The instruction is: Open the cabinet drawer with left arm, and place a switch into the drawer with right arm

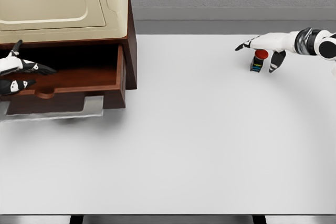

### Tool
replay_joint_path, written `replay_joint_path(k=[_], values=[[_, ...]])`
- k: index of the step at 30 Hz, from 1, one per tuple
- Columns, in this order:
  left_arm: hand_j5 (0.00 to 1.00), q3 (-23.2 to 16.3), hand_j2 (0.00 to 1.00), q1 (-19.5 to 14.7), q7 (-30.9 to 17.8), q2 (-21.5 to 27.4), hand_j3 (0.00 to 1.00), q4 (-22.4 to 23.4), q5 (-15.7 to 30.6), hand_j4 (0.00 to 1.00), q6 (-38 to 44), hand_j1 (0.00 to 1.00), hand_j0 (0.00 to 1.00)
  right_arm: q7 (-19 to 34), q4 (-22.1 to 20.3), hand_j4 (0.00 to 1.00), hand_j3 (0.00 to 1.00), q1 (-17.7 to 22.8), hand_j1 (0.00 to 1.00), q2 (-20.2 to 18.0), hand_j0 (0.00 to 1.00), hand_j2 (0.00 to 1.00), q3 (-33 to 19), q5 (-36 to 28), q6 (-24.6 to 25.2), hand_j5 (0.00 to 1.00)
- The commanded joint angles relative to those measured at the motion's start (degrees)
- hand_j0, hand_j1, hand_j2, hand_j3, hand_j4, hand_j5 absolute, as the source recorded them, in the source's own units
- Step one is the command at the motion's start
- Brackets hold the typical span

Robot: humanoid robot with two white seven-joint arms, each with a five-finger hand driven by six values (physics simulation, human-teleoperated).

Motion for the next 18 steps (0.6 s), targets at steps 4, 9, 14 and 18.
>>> replay_joint_path(k=[4, 9, 14, 18], values=[[0.98, -2.43, 0.98, 0.22, -2.03, 0.67, 0.98, 0.08, -3.8, 0.98, -2.41, 0.98, 0.98, -0.02, 0.28, 1.0, 1.0, 0.0, 1.0, 0.08, 1.0, 1.0, -0.14, -0.19, 0.15, 1.0], [0.98, -2.26, 0.98, -0.3, -4.4, 4.01, 0.98, 0.08, 0.42, 0.98, -6.02, 0.98, 0.98, -0.02, 0.19, 1.0, 1.0, -0.09, 1.0, 0.08, 1.0, 1.0, -0.14, -0.19, 0.15, 1.0], [0.98, -1.12, 0.98, -1.71, -8.8, 6.47, 0.98, 0.08, 5.96, 0.98, -8.83, 0.98, 0.98, -0.02, 0.19, 1.0, 1.0, -0.09, 1.0, -0.01, 1.0, 1.0, -0.14, -0.19, 0.15, 1.0], [0.98, 0.81, 0.98, -3.03, -13.21, 7.52, 0.98, 0.08, 9.47, 0.98, -9.18, 0.98, 0.98, -0.02, 0.19, 1.0, 1.0, -0.44, 1.0, -0.18, 1.0, 1.0, -0.23, -0.19, 0.15, 1.0]])
